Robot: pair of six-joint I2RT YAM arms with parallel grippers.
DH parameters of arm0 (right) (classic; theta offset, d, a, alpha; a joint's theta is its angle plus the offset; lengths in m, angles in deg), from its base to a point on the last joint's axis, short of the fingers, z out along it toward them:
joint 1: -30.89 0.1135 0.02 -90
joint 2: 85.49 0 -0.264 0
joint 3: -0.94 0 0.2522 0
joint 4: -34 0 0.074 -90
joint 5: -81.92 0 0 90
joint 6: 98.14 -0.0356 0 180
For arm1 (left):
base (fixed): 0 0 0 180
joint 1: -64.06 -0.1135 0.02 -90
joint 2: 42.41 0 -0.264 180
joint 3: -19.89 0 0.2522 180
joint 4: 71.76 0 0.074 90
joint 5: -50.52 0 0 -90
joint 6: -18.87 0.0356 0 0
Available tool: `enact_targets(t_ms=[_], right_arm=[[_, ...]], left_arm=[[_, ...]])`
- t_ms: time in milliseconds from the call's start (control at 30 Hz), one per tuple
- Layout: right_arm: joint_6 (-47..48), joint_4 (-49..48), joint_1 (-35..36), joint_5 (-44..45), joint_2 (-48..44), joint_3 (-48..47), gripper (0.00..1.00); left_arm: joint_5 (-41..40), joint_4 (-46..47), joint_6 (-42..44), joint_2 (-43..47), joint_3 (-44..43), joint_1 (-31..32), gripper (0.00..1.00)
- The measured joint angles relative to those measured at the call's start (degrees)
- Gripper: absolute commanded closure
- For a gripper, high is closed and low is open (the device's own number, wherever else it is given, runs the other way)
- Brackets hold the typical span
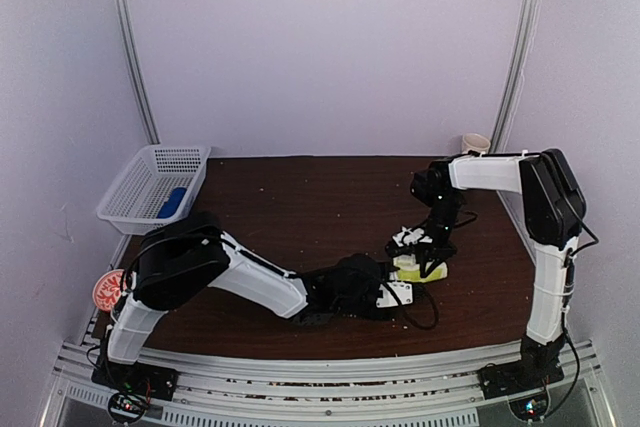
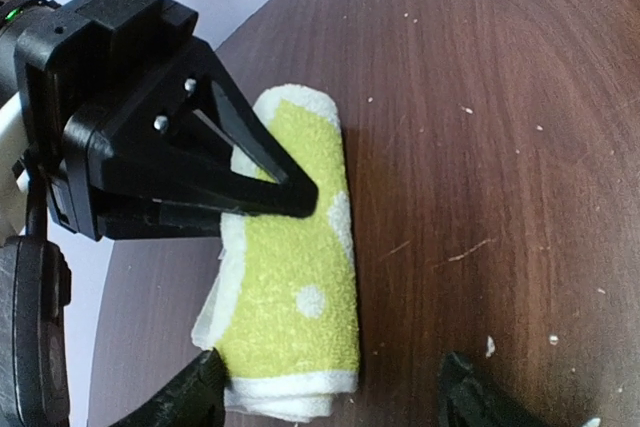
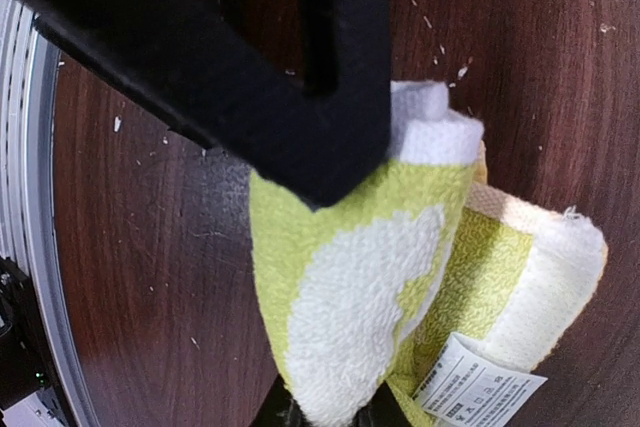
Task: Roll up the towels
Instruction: Roll the towel at the center of the board.
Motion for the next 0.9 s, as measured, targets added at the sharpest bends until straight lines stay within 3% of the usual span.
enact_targets(t_ms=[233,433,567,867,900], right_arm=[[1.4,0.9,0.0,1.4,0.3,-0.4,0.86],[2.1,1.5,0.0,2.0,0.6,-0.8,0.81],[2.2,1.9,0.0,2.3,0.9,-1.4,0.57],[-3.0,-1.1,-1.8,0.4,-0.1,-3.2,0.17],[-3.8,-1.6,-2.4,0.0,-0.8,-3.2,0.04]], left_arm=[[-1.7,-1.4,0.9,-2.1,-3.0,0.0,0.49],[-3.0,-3.8,1.1,-2.8,-5.1,0.0,0.81],[-2.8,-5.5,0.7,-2.8,-6.1,0.0,1.0],[-1.3,-11.9,-4.8,-2.9,-9.3,0.0,1.0],[-1.2,-12.9,-6.1,-2.9,-9.8,0.0,1.0]])
